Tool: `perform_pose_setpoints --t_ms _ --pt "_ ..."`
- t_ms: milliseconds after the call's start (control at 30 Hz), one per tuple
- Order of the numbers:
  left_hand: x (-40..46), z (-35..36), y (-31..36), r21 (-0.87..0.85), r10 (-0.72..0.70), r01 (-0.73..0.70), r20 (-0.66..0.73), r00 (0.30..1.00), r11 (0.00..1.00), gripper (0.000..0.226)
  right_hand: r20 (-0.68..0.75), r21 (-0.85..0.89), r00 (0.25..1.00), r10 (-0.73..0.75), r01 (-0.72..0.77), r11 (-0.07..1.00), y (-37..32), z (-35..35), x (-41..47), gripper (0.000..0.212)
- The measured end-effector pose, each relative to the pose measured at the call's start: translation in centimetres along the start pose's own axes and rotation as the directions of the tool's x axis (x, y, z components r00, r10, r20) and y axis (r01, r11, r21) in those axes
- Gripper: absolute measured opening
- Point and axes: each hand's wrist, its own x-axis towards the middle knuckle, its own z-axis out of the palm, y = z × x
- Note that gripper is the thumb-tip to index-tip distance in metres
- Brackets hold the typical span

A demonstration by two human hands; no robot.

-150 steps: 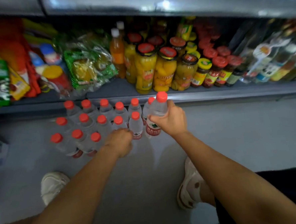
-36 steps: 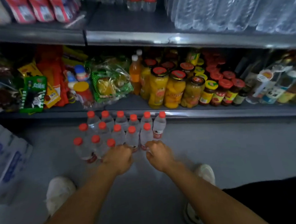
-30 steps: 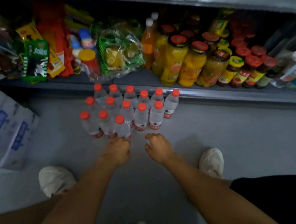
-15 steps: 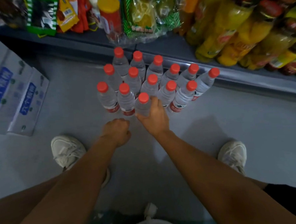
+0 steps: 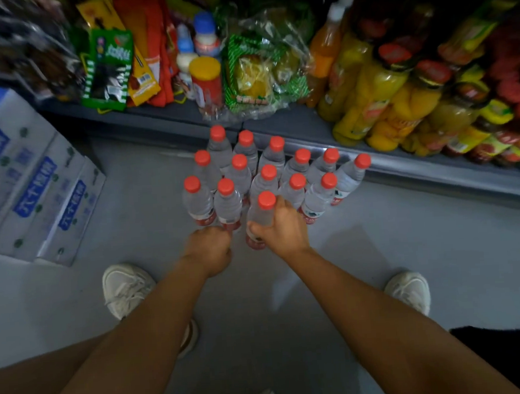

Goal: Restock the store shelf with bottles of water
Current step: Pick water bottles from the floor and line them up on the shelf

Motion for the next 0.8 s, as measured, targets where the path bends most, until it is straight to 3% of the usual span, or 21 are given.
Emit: perform_pose_setpoints --t_ms 300,500,800 --pt "-2.8 -12.2 2.1 0.009 0.038 -0.037 -0.275 0.961 0.999 0.030 -0.220 0.052 0.962 -0.163 0.179 0.983 -6.1 -13.4 -2.2 0.056" --pt "-5.0 -24.2 4.3 0.087 0.112 -0.077 -0.546 0.831 0.993 0.026 -0.411 0.025 0.879 -0.241 0.275 0.961 -11.1 -23.2 -2.8 0.052" --pt "-4.7 -38.4 4.8 0.098 0.137 -0.096 -0.747 0.651 0.990 0.029 -0.565 -0.091 0.740 -0.365 0.384 0.919 -16.7 -35.3 0.6 0.054"
